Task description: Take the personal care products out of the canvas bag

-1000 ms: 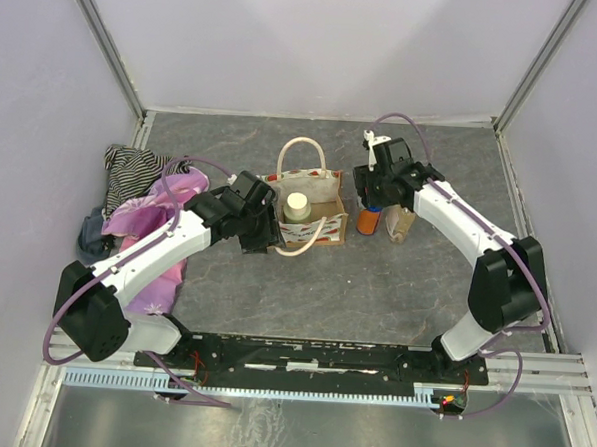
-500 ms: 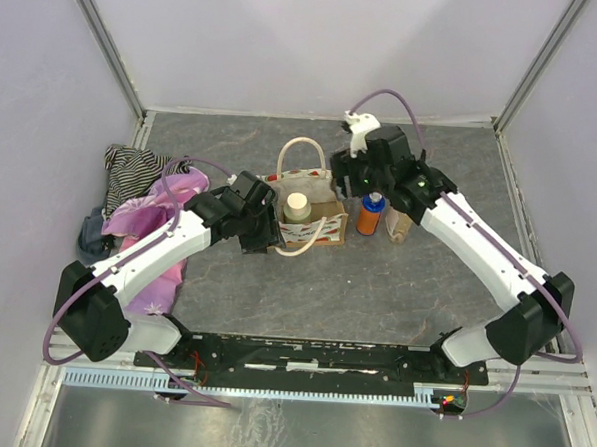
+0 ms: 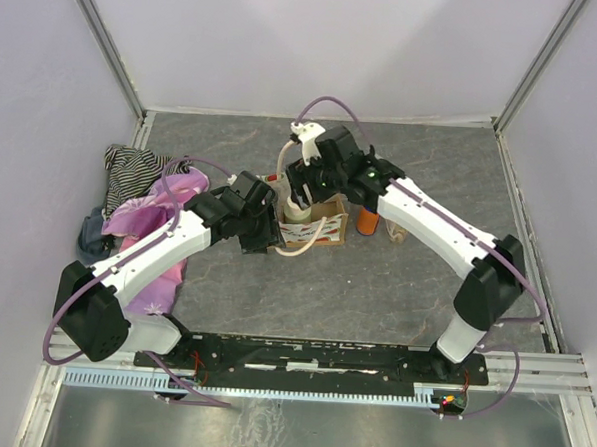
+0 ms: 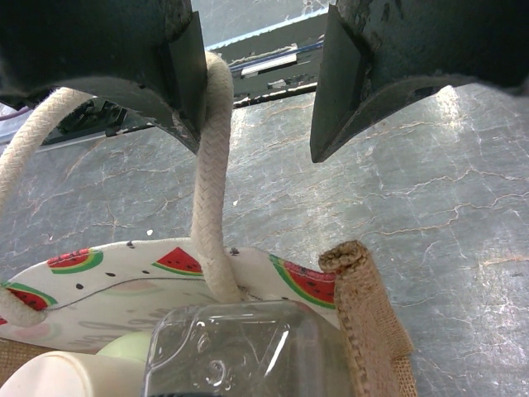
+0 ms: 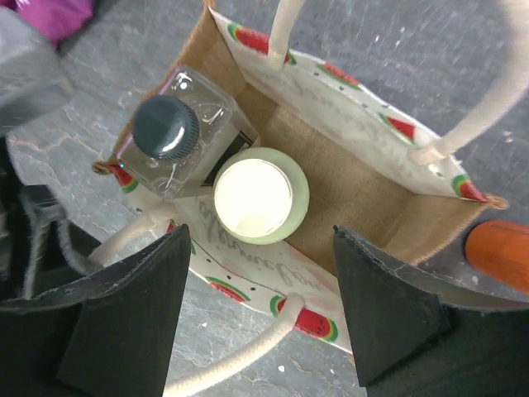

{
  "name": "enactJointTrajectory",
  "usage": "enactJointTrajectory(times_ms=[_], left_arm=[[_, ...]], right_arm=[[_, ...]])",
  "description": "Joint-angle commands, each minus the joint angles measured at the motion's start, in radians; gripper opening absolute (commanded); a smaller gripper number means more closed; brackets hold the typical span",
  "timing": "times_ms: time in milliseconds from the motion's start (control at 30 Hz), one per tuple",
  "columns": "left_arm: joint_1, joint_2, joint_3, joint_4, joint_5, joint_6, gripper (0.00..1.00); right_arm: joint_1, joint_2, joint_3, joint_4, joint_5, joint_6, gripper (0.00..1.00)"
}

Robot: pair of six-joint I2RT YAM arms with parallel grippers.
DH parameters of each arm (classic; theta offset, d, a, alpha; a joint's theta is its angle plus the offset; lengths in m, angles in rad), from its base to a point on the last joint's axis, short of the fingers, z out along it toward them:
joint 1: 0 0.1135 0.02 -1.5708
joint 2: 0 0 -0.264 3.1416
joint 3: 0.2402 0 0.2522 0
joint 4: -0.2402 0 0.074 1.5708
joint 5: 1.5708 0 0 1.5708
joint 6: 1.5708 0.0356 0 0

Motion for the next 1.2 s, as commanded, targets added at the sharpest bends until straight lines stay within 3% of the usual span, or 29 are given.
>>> enactJointTrajectory(times_ms=[0, 667, 733, 833, 900, 1167], left_arm=[[-0.002, -0.030, 0.010, 0.007, 0.002, -0.027, 0.57], [-0.003, -0.027, 0.016, -0.010, -0.008, -0.021, 0.57], [-0.003, -0.027, 0.016, -0.010, -0.009, -0.021, 0.57], [-0.004, -0.027, 0.018, -0.009, -0.010, -0.021, 0.57], [-0.004, -0.025, 0.021, -0.009, -0.012, -0.021, 0.57], [-0.003, -0.024, 0.034, -0.010, -0.011, -0.017, 0.57]], right_arm=[[0.023, 0.044, 0.057, 0.018, -0.011, -0.013, 0.77], [0.054, 0.213, 0.091, 0.025, 0.070, -0.035, 0.73], [0.054, 0.222, 0.097, 0.021, 0.080, -0.035, 0.69], [0.054, 0.223, 0.104, 0.015, 0.104, -0.034, 0.50], [0.054, 0.213, 0.116, 0.010, 0.125, -0.033, 0.43], [0.054, 0.130, 0.243, -0.046, 0.179, -0.041, 0.39]])
